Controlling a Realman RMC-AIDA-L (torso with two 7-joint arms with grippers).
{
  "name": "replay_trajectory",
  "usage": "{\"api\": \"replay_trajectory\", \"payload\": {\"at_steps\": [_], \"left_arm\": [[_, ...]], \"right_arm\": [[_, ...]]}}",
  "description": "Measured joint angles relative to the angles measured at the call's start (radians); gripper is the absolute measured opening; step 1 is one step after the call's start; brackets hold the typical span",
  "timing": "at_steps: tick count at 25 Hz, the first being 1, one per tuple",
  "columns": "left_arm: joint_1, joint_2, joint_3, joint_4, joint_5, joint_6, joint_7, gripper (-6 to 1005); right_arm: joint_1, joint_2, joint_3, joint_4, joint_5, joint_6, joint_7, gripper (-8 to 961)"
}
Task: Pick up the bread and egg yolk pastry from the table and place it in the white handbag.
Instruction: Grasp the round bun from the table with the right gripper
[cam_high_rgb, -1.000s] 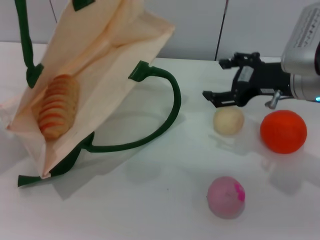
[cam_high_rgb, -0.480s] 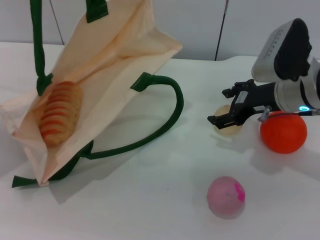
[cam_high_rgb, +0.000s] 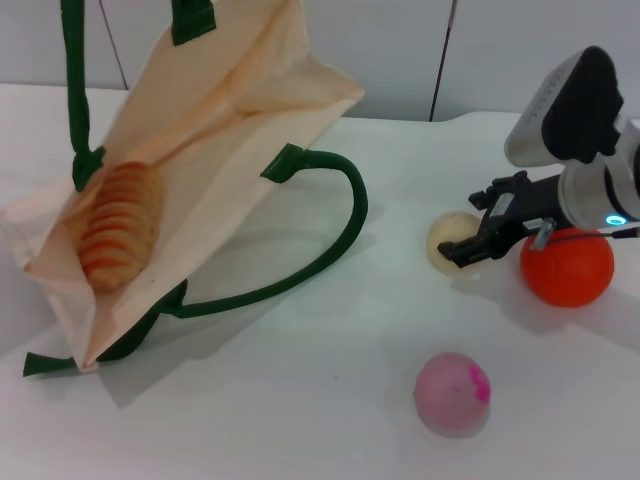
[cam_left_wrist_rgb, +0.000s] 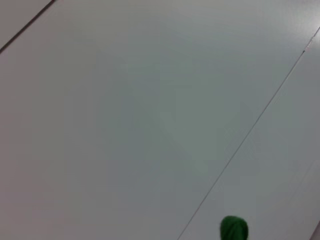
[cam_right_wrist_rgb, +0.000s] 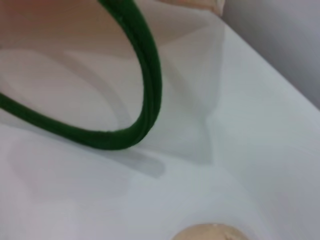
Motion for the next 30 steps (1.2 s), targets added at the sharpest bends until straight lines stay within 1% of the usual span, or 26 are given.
{"api": "replay_trajectory", "payload": {"at_steps": [2,6,15,20,23,30], "left_arm": [[0.0,0.0,0.0,0.0,0.0,0.0,0.0,101],[0.0,0.0,0.0,0.0,-0.001,-0.001,0.0,101],[0.003,0.001,-0.001,0.0,0.0,0.001,0.0,101],[0.003,0.001,0.0,0.0,0.001,0.003,0.0,101],[0.004,0.001,-0.001,0.0,0.001,0.004,-0.001,101],[0.005,0.001,0.0,0.0,0.002,0.007,-0.008,101]], "right_arm": [[0.027,0.001,-0.004,0.043,-0.007,0.001,0.0,888],[0.044,0.002,-0.01,0.064,-0.01,0.001,0.0,886],[0.03,0.002,-0.002,0.036,-0.006,0.025,0.001,882],[0.03,0.001,-0.001,0.033,-0.009,0.042,0.001,733],[0.029,0.001,-0.001,0.03,-0.009,0.05,-0.002,670],[0.025,0.001,-0.001,0.013,-0.009,0.056,0.0,621]]}}
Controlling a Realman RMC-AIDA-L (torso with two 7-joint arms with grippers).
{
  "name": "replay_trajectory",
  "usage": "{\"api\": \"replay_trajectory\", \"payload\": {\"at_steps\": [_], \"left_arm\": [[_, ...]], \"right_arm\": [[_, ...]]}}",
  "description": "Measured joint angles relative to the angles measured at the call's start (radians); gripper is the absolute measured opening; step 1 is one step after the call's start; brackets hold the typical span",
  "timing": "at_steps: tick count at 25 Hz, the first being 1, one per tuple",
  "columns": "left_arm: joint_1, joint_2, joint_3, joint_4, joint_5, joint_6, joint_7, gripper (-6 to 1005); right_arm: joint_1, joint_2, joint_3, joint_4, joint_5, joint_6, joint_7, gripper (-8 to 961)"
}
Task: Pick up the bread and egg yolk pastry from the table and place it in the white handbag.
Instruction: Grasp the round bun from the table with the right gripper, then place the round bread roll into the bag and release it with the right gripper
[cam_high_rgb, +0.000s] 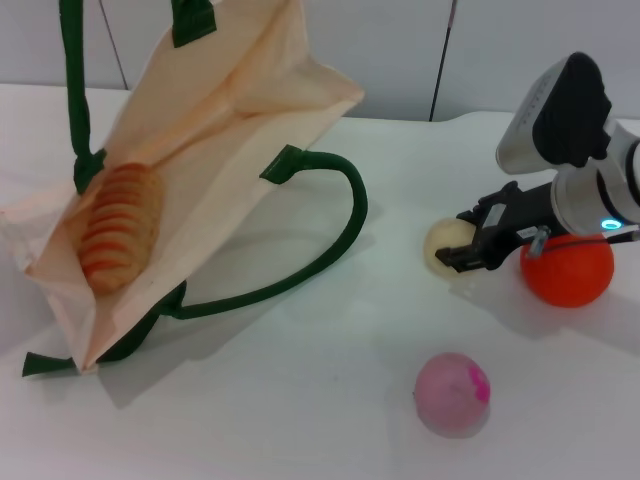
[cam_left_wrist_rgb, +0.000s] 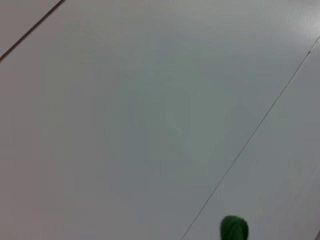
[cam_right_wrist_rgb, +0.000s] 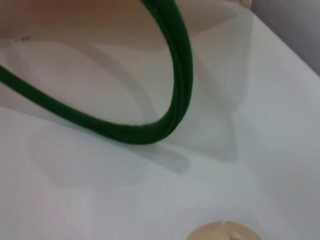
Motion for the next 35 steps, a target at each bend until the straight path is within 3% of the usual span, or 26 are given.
{"api": "replay_trajectory", "payload": {"at_steps": [10,13,22,29,35], "left_arm": [[0.001,0.001,0.0,0.0,0.001,0.002,-0.002,101],[0.001,0.001,0.0,0.0,0.001,0.002,-0.003,101],[-0.005,0.001,0.0,0.0,0.001,0.002,-0.003,101],[-0.029,0.001,0.0,-0.022,0.013,0.006,0.002,101],[-0.063,-0.005,0.0,-0.027,0.059,0.01,0.006,101]], "right_arm": [[-0.09,0.0,0.085,-0.184,0.01,0.076,-0.001,580],[-0.127,0.003,0.11,-0.291,0.023,0.126,-0.002,577],[-0.21,0.004,0.112,-0.561,0.195,0.314,-0.042,566],[-0.127,0.007,-0.002,-0.506,0.34,0.35,-0.117,558],[-0.006,0.009,-0.177,-0.382,0.43,0.198,-0.141,553]]}}
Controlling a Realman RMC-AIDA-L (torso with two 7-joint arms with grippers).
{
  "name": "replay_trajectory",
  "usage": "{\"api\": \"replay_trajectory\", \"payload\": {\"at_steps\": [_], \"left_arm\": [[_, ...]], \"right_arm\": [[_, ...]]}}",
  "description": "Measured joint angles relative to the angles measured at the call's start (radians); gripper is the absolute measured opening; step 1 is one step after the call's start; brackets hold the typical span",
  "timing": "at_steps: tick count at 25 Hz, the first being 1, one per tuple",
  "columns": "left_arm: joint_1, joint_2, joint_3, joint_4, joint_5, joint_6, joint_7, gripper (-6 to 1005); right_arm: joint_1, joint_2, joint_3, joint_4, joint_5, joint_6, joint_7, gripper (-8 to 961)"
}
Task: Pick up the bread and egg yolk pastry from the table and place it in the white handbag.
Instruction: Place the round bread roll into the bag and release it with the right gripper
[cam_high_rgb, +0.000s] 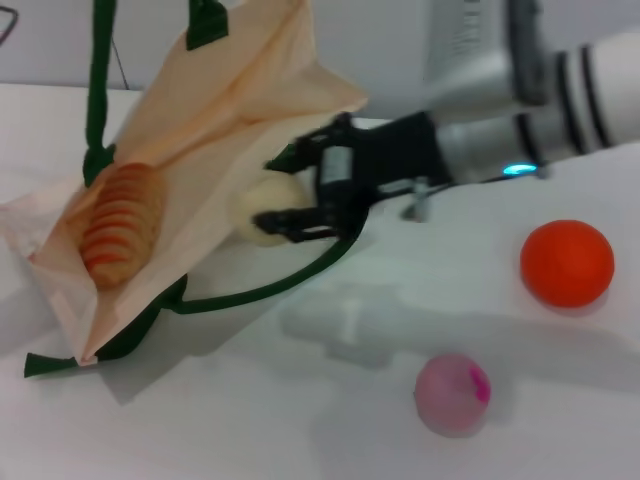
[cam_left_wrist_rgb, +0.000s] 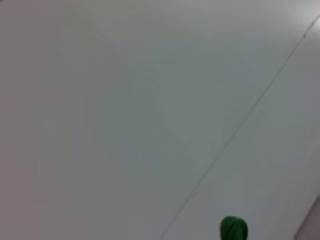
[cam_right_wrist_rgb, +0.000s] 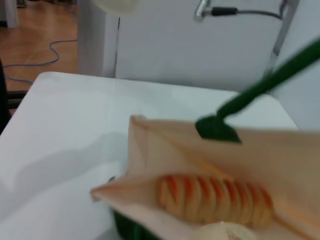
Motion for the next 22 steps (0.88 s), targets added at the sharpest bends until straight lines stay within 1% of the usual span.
{"api": "replay_trajectory", "payload": {"at_steps": [4,8,11,16,19,22], "left_arm": [[-0.015,-0.008,0.0,0.0,0.025,0.01,0.0,101],[-0.032,-0.015,0.0,-0.008,0.048,0.01,-0.002,101],[-0.044,-0.018,0.0,-0.015,0.066,-0.002,-0.006,101],[-0.048,-0.02,0.0,-0.016,0.067,-0.028,-0.014,101],[-0.047,-0.02,-0.007,-0.016,0.061,-0.065,-0.022,101],[-0.045,-0.02,-0.013,-0.016,0.048,-0.097,-0.024,101]], "right_arm": [[0.082,0.0,-0.112,0.091,0.067,-0.14,-0.03,550],[0.153,0.002,-0.181,0.154,0.117,-0.263,-0.036,548],[0.171,0.003,-0.205,0.188,0.134,-0.372,-0.033,546],[0.182,0.005,-0.235,0.254,0.139,-0.561,-0.026,544],[0.195,0.005,-0.239,0.307,0.138,-0.634,-0.023,546],[0.229,0.005,-0.246,0.379,0.138,-0.675,-0.001,543]]}}
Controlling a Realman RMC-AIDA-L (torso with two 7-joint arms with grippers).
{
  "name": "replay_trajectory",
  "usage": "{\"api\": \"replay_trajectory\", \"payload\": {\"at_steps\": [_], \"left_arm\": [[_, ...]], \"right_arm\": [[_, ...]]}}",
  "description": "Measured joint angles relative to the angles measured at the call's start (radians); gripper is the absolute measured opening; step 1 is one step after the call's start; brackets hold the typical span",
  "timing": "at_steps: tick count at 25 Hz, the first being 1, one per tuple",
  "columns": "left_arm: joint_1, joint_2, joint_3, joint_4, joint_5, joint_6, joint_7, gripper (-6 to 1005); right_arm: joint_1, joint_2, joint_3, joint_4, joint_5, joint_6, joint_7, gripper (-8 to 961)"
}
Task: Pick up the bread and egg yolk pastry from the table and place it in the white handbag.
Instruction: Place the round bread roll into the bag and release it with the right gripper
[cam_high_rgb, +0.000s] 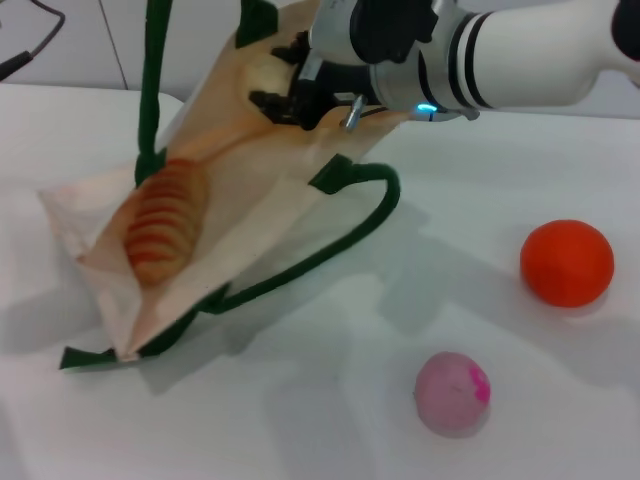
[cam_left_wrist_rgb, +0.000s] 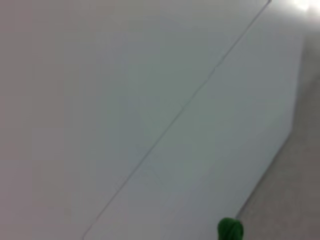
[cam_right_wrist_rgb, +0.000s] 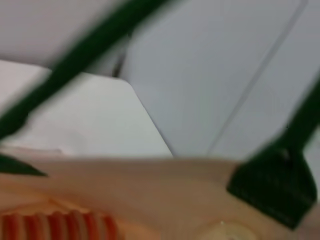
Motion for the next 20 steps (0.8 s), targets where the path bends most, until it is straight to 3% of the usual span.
{"api": "replay_trajectory", "payload": {"at_steps": [4,9,13,17,20], "left_arm": [[0.007,0.001,-0.001,0.001,-0.018,-0.011,0.0,101],[0.021,0.006,-0.001,0.005,-0.032,-0.011,0.0,100],[0.043,0.009,-0.003,0.009,-0.053,0.001,0.001,100],[0.064,0.015,-0.006,0.012,-0.066,0.025,0.007,102],[0.073,0.016,-0.006,0.012,-0.066,0.05,0.012,103]], "right_arm": [[0.041,0.0,-0.001,0.061,0.001,-0.006,0.04,574],[0.036,-0.001,0.008,0.048,0.003,0.028,0.053,629],[0.029,-0.006,0.05,0.021,0.003,0.141,0.074,673],[-0.053,-0.013,0.177,-0.086,-0.001,0.338,0.036,717],[-0.145,-0.021,0.3,-0.2,-0.01,0.473,0.016,803]]}}
